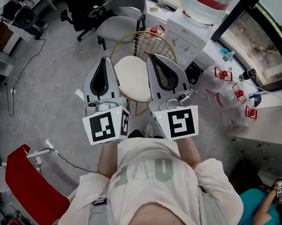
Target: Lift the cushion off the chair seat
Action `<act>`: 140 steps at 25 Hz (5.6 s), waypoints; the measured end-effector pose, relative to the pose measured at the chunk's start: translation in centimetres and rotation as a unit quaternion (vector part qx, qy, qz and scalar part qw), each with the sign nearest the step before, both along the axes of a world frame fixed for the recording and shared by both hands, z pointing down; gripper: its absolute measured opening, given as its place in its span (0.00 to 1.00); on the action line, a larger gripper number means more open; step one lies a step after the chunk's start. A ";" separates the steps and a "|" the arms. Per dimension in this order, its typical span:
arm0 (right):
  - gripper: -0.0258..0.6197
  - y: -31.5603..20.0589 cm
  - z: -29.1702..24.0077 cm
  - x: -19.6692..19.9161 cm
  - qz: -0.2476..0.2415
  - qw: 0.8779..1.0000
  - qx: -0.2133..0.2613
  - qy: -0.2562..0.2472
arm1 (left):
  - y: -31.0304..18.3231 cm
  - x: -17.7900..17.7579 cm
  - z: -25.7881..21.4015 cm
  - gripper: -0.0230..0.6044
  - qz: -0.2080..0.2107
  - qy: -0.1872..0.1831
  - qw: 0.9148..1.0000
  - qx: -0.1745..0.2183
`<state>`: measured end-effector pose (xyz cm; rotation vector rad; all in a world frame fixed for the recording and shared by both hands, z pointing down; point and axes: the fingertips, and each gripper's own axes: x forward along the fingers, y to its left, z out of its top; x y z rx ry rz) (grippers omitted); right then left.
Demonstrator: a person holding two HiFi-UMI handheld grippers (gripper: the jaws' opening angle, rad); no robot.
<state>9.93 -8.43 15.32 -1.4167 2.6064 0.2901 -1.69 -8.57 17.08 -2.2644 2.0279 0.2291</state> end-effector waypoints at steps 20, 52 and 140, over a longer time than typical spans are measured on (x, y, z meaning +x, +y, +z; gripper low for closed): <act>0.07 -6.1 2.3 0.0 0.006 0.996 -0.052 -0.068 | -5.0 -1.6 1.4 0.06 0.018 0.034 0.999 0.002; 0.07 -7.6 34.5 -11.1 -0.151 0.950 -0.250 0.113 | -7.2 -9.0 48.0 0.38 0.030 0.295 0.917 -0.268; 0.07 -8.4 42.7 -14.0 -0.196 0.920 -0.328 0.088 | -12.8 2.9 63.6 0.11 0.216 0.592 0.672 -0.388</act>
